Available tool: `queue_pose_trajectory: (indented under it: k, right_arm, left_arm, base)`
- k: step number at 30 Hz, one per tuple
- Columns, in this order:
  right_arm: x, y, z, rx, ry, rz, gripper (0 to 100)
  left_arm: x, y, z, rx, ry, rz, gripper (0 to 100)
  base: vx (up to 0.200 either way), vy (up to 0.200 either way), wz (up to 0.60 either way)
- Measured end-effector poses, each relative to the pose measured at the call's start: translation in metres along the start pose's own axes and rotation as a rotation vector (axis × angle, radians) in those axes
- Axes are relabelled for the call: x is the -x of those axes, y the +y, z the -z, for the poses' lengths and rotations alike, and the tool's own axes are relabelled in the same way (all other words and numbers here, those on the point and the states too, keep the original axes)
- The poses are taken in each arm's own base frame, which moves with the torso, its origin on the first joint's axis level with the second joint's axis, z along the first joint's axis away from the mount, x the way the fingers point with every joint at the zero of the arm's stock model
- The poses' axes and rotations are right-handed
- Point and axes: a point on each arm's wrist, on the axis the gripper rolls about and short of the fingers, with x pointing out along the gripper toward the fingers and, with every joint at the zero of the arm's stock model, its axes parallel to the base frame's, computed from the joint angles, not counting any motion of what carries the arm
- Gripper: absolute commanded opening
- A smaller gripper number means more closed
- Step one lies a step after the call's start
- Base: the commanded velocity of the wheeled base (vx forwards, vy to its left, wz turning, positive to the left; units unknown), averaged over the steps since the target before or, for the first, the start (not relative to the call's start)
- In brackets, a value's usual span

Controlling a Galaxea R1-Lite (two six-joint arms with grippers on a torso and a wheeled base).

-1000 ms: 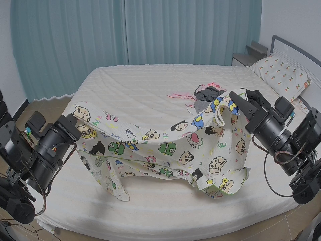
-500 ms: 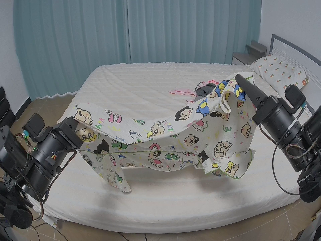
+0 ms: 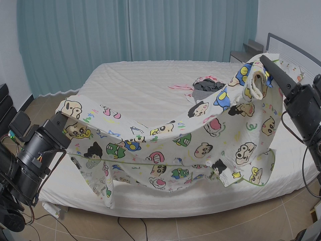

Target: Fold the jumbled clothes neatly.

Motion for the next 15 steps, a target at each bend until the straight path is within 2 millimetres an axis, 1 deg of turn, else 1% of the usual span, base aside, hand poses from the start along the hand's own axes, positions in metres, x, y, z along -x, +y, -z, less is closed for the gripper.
queue_pose_trajectory:
  k: [7,12,15]
  right_arm:
    - [0.009,0.006,-0.015,-0.002,-0.008,-0.013,0]
    - [0.015,0.009,-0.023,-0.001,-0.006,-0.035,0]
    - [0.016,0.01,-0.025,-0.001,0.005,-0.041,0]
  left_arm:
    - [0.005,-0.001,-0.007,-0.021,-0.024,0.01,0]
    - [0.016,0.0,-0.007,-0.037,-0.012,0.013,0]
    - [0.021,0.002,-0.005,-0.041,0.0,0.011,0]
  base:
    - [0.0,0.0,0.0]
    - [0.0,0.0,0.0]
    - [0.0,0.0,0.0]
